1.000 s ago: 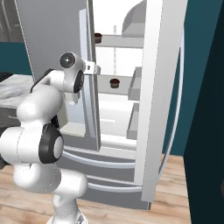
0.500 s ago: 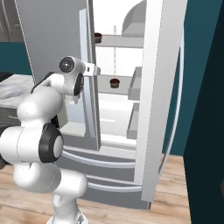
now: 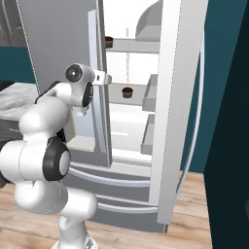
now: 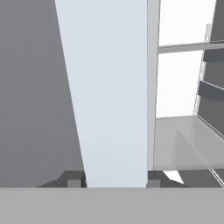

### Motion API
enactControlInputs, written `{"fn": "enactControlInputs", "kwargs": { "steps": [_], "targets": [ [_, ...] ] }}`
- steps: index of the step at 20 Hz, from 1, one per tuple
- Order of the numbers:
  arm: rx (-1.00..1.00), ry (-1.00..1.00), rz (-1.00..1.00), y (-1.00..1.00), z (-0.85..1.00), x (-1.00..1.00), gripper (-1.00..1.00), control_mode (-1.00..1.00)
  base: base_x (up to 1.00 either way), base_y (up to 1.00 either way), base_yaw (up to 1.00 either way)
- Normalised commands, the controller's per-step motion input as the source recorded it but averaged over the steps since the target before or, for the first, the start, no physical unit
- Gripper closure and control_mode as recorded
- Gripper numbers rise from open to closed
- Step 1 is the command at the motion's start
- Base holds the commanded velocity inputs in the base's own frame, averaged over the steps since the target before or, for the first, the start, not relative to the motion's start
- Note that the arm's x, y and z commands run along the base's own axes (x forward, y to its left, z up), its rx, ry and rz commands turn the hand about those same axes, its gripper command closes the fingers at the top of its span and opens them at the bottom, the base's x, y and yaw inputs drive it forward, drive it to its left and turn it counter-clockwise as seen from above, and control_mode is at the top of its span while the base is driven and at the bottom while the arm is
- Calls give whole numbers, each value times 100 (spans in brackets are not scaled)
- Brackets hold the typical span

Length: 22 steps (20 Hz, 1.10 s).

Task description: Take the cupcakes from the fridge and place them on the empty tray on the dining counter.

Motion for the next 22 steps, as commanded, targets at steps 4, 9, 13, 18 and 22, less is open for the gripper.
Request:
{"fn": "enactControlInputs", "kwargs": {
  "steps": [4,9,13,18,22],
  "targets": [
    [0,4,0,3,-7,-37,100,-100,0,0,0],
    [0,1,0,22,-1,-83,100,-100,0,0,0],
    [0,3,1,52,-4,-70,100,-100,0,0,0],
    [0,8,4,61,0,-41,100,-100,0,0,0],
    [0,9,5,67,-1,-30,100,-100,0,0,0]
  ]
}}
